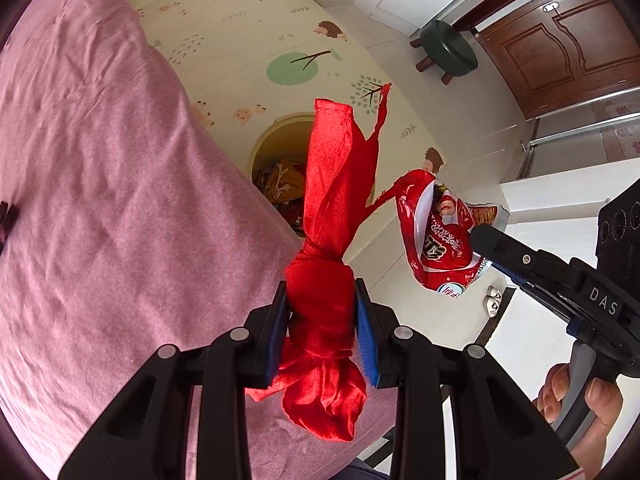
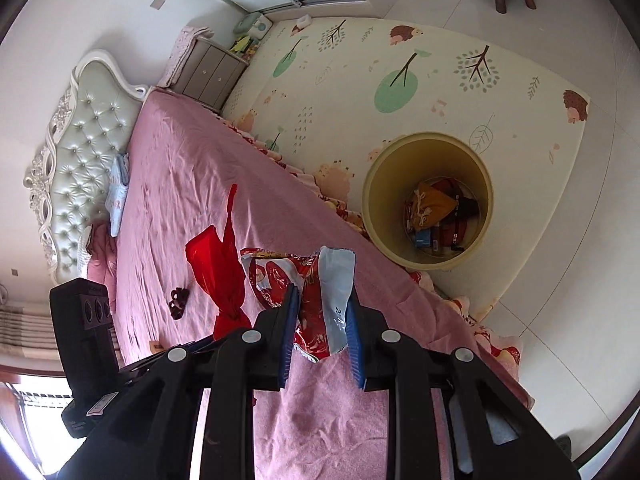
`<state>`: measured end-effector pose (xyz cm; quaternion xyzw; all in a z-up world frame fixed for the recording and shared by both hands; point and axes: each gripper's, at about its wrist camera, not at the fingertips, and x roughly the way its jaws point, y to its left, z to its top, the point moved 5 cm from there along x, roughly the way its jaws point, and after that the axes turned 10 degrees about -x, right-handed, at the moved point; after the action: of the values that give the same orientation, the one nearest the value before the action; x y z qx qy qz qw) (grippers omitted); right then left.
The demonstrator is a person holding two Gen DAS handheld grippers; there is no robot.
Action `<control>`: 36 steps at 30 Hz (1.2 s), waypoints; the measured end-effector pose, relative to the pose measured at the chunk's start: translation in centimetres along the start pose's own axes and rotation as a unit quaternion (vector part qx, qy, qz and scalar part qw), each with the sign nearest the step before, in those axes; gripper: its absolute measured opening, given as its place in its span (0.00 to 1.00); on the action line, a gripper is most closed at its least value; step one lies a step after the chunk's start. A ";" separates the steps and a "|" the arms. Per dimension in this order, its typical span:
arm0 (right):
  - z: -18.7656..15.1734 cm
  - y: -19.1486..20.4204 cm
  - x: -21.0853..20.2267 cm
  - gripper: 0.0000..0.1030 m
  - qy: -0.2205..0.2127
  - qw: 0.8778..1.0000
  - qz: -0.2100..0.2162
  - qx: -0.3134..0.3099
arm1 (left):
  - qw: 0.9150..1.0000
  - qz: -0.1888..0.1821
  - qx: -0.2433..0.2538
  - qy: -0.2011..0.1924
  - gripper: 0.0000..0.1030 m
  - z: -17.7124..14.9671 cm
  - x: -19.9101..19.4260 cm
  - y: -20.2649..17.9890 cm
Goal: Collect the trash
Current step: 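Open both tools to drop the cloth and wrapper into the bin, then move both tools back to the last items on the bed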
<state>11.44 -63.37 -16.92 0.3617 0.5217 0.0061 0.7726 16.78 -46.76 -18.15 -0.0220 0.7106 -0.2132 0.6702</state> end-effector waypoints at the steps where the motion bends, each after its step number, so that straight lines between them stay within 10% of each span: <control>1: 0.4 -0.7 0.1 0.22 -0.002 1.000 -0.004 0.004 | 1.000 0.000 0.002 0.004 0.31 0.6 0.5 -0.5; 21: 8.1 -7.6 2.1 0.30 -0.030 0.998 -0.034 0.047 | 0.999 -0.017 0.015 0.032 0.32 10.4 7.9 -5.8; 24: 8.6 -8.1 2.0 0.51 -0.035 0.997 -0.039 0.058 | 1.000 -0.005 0.018 0.017 0.80 11.0 7.7 -5.8; 36: 8.2 -7.8 2.2 0.51 -0.022 0.997 -0.038 0.060 | 0.999 0.022 0.027 0.032 0.83 10.2 8.0 -5.0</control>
<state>16.25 -72.81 -21.49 0.3873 0.5172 -0.0628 0.7606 24.57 -56.59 -24.11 0.0183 0.7257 -0.2185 0.6522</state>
